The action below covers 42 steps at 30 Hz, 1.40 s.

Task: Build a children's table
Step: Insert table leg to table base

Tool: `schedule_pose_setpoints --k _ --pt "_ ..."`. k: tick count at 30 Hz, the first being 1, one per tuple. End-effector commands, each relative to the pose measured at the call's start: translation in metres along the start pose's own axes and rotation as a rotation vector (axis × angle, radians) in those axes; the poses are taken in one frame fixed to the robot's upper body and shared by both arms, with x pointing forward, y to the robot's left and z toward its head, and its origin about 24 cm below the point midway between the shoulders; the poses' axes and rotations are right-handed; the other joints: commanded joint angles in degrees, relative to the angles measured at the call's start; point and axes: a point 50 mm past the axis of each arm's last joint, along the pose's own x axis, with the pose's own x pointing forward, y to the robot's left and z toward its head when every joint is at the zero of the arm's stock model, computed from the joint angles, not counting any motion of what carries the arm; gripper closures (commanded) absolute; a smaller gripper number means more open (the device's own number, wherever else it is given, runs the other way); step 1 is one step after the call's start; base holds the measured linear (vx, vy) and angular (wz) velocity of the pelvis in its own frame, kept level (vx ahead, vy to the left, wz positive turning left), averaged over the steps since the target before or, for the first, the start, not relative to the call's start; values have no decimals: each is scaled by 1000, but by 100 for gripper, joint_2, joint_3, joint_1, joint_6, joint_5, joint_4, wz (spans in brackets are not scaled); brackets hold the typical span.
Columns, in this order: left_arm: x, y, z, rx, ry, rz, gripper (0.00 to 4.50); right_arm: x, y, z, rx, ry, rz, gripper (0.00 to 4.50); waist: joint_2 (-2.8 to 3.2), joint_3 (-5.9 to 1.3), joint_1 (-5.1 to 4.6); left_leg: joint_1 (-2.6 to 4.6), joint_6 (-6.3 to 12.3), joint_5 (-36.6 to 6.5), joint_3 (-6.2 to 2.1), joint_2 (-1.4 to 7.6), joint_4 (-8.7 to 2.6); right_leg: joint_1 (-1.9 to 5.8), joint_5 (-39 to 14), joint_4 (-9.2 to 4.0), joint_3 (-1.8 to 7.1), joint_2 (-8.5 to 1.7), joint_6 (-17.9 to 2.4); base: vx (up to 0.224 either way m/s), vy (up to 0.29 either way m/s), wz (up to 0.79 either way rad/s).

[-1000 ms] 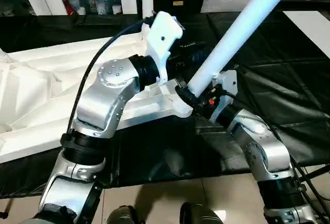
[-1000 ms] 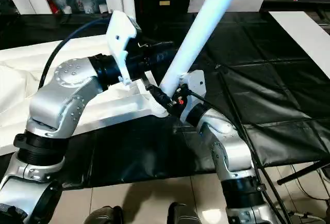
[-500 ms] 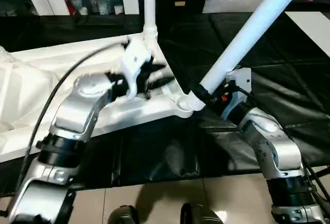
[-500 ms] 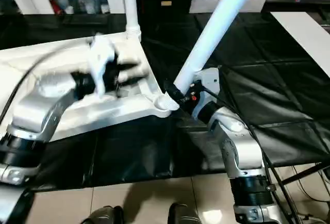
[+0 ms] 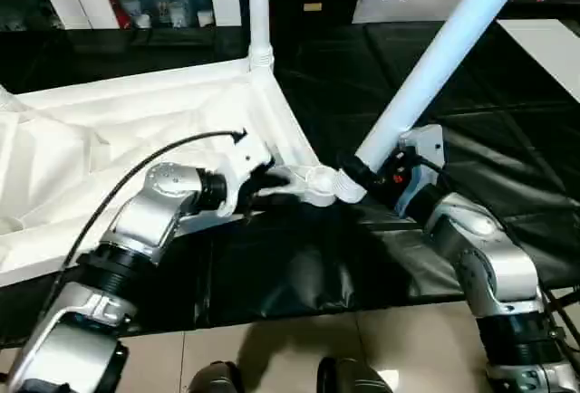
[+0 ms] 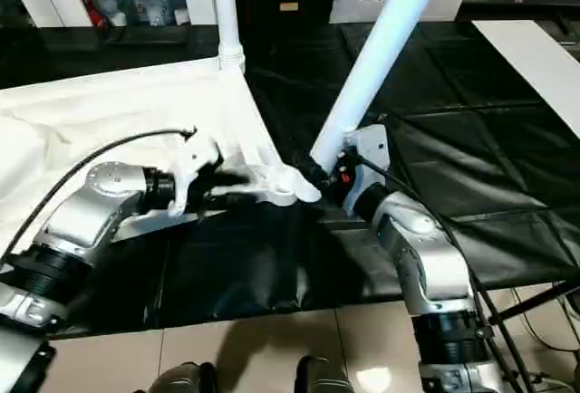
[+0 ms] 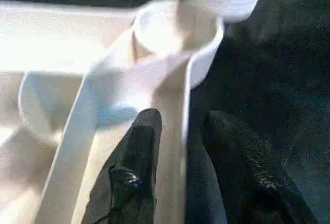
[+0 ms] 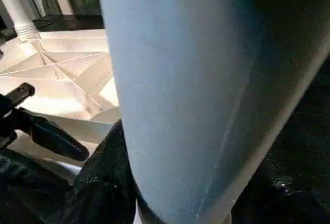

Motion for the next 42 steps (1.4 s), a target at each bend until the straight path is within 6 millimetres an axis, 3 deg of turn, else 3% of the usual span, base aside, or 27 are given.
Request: schedule_pose_setpoints --k 1,8,10,13,17,25,27,28,32,34,37,42 --pt "0 3 1 40 24 1 315 -3 2 1 -5 1 9 262 66 -560 10 73 246 -598 -82 253 -348 397 -639 -329 284 -427 -1464 0 0 0" --pt "-4 10 -7 57 58 37 367 -2 3 1 -6 5 22 262 40 -544 14 66 206 -671 -82 250 -354 391 -869 -350 292 -436 -1399 0 0 0" --pt "-4 10 -7 52 55 34 398 -1 4 2 -5 6 27 262 28 -531 17 70 170 -775 -78 242 -355 383 -1163 -376 295 -438 -1322 0 0 0" --pt "-4 10 -9 52 69 23 408 -1 4 1 -6 8 30 262 26 -514 14 75 116 -905 -83 239 -363 361 -1556 -415 292 -435 -1198 0 0 0" --pt "-7 12 -15 93 119 28 449 0 5 2 -7 8 35 262 23 -515 9 72 93 -959 -95 233 -371 349 -1800 -441 287 -429 -1056 0 0 0" --pt "-10 16 -7 60 47 23 450 0 6 2 -6 10 46 262 35 -541 1 52 159 -757 -91 239 -357 357 -1191 -372 283 -424 -1271 0 0 0" --pt "-10 17 -6 56 40 34 450 0 6 2 -5 12 49 262 32 -530 -3 51 173 -802 -88 235 -358 357 -1245 -382 281 -422 -1278 0 0 0" --pt "-11 17 -7 44 40 20 407 0 7 1 -5 15 52 262 25 -515 -4 56 162 -869 -88 235 -363 352 -1384 -400 280 -428 -1253 0 0 0" --pt "-12 17 -9 35 45 8 390 0 7 1 -4 17 54 262 30 -514 -5 63 127 -921 -90 229 -361 347 -1660 -429 285 -433 -1149 0 0 0" --pt "-13 18 -10 37 53 17 354 0 7 1 -4 17 54 262 34 -516 2 70 128 -899 -93 239 -367 338 -1604 -419 285 -426 -1156 0 0 0" --pt "-14 19 -12 28 63 19 352 1 7 1 -5 17 56 262 40 -528 8 66 131 -866 -95 238 -367 349 -1427 -399 283 -428 -1205 0 0 0" --pt "-14 19 -12 28 58 16 386 1 8 1 -5 17 57 262 41 -504 7 69 109 -979 -96 241 -375 338 -1597 -422 283 -432 -1192 0 0 0"
